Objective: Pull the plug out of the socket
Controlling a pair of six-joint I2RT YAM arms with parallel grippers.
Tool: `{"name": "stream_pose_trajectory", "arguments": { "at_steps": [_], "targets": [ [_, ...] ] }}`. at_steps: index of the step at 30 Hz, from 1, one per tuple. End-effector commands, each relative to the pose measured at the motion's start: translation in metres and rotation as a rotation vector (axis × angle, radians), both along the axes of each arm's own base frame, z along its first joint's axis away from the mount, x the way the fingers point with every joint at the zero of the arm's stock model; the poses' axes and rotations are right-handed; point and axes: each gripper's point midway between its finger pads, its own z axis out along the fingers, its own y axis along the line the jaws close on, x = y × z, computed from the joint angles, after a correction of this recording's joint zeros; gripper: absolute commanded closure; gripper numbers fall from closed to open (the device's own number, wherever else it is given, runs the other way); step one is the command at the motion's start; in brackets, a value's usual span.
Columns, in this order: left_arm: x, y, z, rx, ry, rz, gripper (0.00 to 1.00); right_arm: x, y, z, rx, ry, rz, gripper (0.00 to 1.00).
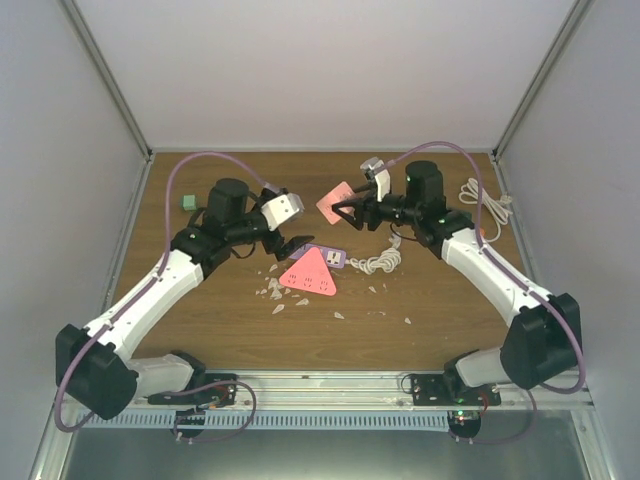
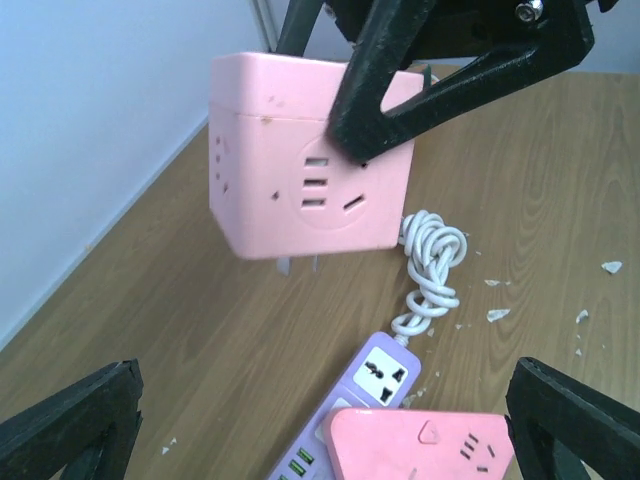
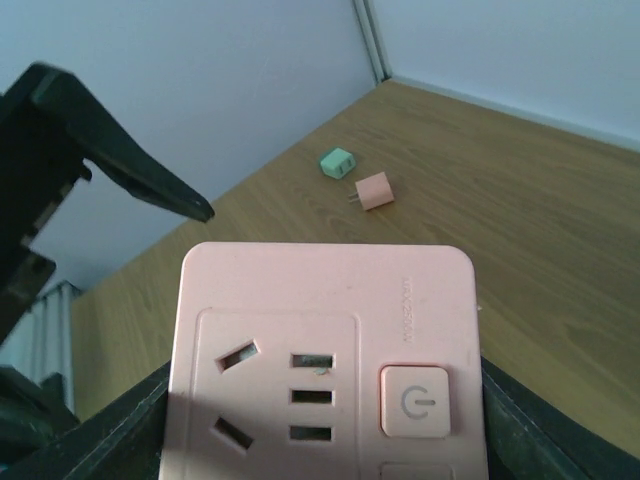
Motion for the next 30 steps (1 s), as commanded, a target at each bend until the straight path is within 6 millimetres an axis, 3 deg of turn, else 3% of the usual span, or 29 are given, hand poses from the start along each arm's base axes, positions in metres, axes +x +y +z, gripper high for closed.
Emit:
{"name": "stream_pose_trajectory", "arguments": {
  "at_steps": [1,8,17,21,27,30],
  "targets": [
    [0.017,-0.015,0.026,-0.002,-0.112,0.073,0.01,0.006,0.007,0.034,0.150,0.063,-0.008,0.93],
    [0.023,-0.039,0.030,0.024,-0.150,0.091,0.02,0.002,0.012,0.036,0.221,0.131,0.018,0.93],
    [0.036,-0.070,0.047,0.036,-0.205,0.098,0.12,-0.007,0.017,0.030,0.281,0.194,0.064,0.92],
    [0.039,-0.077,0.048,0.053,-0.227,0.102,0.22,-0.008,0.016,0.029,0.283,0.205,0.061,0.92],
    [0.043,-0.074,0.038,0.085,-0.234,0.130,0.51,-0.008,0.015,0.028,0.284,0.218,0.048,0.87],
    [0.042,-0.071,0.036,0.093,-0.238,0.133,0.57,-0.008,0.015,0.030,0.289,0.217,0.053,0.69]
  ]
}}
